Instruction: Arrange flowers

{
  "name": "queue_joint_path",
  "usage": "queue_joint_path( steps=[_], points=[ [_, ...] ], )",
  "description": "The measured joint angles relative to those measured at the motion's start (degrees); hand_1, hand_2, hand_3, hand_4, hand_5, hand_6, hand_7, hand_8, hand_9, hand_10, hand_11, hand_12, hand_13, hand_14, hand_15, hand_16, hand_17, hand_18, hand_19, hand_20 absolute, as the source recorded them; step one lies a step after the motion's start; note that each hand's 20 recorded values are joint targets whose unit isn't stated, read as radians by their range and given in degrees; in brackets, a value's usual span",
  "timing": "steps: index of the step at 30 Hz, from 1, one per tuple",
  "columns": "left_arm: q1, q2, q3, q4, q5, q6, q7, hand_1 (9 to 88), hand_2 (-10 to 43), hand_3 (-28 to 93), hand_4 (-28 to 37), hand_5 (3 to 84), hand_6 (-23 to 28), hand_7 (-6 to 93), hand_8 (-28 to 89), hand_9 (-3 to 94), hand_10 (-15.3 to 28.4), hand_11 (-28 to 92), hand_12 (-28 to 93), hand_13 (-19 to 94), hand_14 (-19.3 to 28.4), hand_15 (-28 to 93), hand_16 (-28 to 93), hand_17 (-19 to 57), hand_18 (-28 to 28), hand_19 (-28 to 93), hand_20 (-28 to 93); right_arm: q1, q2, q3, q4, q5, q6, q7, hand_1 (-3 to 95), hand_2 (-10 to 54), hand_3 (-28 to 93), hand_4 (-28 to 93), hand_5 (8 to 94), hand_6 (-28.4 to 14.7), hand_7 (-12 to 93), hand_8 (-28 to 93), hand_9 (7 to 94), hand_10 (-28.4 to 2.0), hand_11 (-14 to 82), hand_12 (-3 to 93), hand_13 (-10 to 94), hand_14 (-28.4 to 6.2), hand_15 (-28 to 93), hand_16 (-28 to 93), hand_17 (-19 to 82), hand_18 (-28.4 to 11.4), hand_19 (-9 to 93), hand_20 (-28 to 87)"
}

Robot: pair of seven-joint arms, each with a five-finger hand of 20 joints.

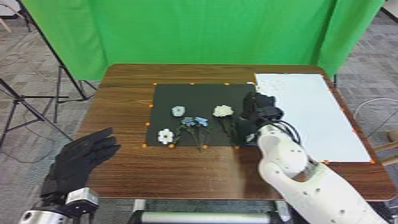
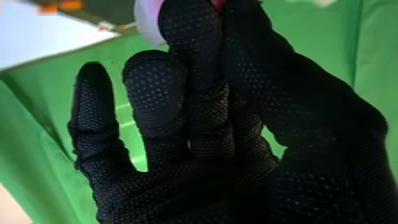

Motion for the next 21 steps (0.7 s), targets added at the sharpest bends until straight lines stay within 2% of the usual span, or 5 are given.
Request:
queue_joint_path(
  steps=[7,9,16,18,21],
  points=[
    [-0.23,0.01,-0.02,0.01,0.02,-0.13,-0.32,26.5,5.7,82,-14.4,45.0,13.8,13.2,-8,38.9,22.0,35,9,29,28.4,57,-12,-9.2,21.9,57,16,-2.2,-0.55,-0.22,-0.91,-0.37,0.56,0.43,50.3,-9.5,79,-28,72.7,1.1,45,7,84.6,-5.4,29.6,42.9,66,-6.5,70,36,18,-25.8,77,35],
    [-0.23,0.01,-0.02,0.01,0.02,-0.15,-0.49,26.5,5.7,82,-14.4,45.0,13.8,13.2,-8,38.9,22.0,35,9,29,28.4,57,-12,-9.2,21.9,57,16,-2.59,-0.58,-0.49,-1.14,-0.36,0.98,0.74,47.7,-9.5,78,-28,72.2,0.1,44,6,82.7,-6.7,34.5,39.4,66,-9.0,74,32,18,-26.1,77,35],
    [-0.43,-0.16,-0.02,0.02,0.37,-0.4,-1.24,26.5,5.7,82,-14.3,45.0,13.7,13.2,-8,38.8,22.1,35,9,29,28.4,57,-12,-9.2,21.8,57,15,-2.98,-0.64,-1.94,-1.15,-5.8,1.84,1.16,38.8,-9.5,78,-28,73.1,-2.9,32,6,80.4,-12.2,47.3,25.5,68,-12.4,79,29,20,-28.3,80,36],
    [-0.44,-0.2,-0.03,0.02,0.43,-0.43,-1.38,26.5,5.7,82,-14.3,45.0,13.8,13.2,-8,38.8,22.1,35,9,29,28.4,57,-12,-9.2,21.8,57,15,-2.98,-0.55,-2.46,-1.16,-9.56,2.15,1.85,36.3,-9.5,79,-28,73.9,-3.1,29,2,80.7,-12.7,47.6,24.9,69,-13.2,80,29,21,-28.4,81,36],
    [-0.43,-0.34,-0.04,0.02,0.49,-0.43,-1.44,26.5,5.8,82,-14.2,45.1,13.8,13.2,-8,38.8,22.1,35,9,29,28.4,57,-12,-9.2,21.8,57,15,-2.95,-0.3,-3.1,-1.33,-13.29,2.54,3.11,33.1,-7.9,78,-26,75.0,-3.3,28,-11,82.3,-13.0,47.2,24.5,71,-13.7,81,29,23,-28.4,81,38]
  ],
)
